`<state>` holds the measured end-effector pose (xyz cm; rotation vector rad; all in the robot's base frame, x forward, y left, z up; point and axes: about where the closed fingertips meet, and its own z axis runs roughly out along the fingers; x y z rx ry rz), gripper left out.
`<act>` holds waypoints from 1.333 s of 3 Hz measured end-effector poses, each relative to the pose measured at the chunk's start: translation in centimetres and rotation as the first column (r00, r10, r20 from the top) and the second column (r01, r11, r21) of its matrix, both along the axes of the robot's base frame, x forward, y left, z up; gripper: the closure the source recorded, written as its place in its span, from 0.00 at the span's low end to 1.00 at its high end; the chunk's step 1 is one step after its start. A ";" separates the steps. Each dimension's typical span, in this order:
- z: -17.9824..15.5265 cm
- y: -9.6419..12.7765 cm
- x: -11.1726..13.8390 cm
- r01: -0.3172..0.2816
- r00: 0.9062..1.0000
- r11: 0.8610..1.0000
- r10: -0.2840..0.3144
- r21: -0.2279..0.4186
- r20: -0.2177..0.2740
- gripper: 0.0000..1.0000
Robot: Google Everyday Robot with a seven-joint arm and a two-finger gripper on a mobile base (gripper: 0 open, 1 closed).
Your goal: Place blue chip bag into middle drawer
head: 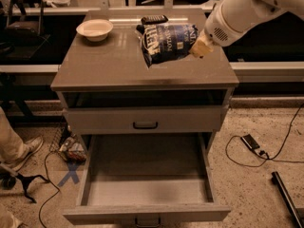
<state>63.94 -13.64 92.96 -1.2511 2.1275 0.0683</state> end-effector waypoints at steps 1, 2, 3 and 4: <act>-0.3 0.0 0.1 -0.001 1.000 1.000 0.001 0.001 -0.009 1.00; -3.8 -1.0 -2.0 0.021 0.994 1.000 -0.023 -0.018 -0.105 1.00; -9.6 -2.4 -7.4 0.056 0.955 0.997 -0.070 -0.056 -0.288 1.00; -16.0 -1.5 -12.2 0.023 0.887 0.993 -0.075 -0.117 -0.456 1.00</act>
Offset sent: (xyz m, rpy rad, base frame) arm -0.0774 -0.0360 -0.1170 -0.0594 0.3444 -0.0854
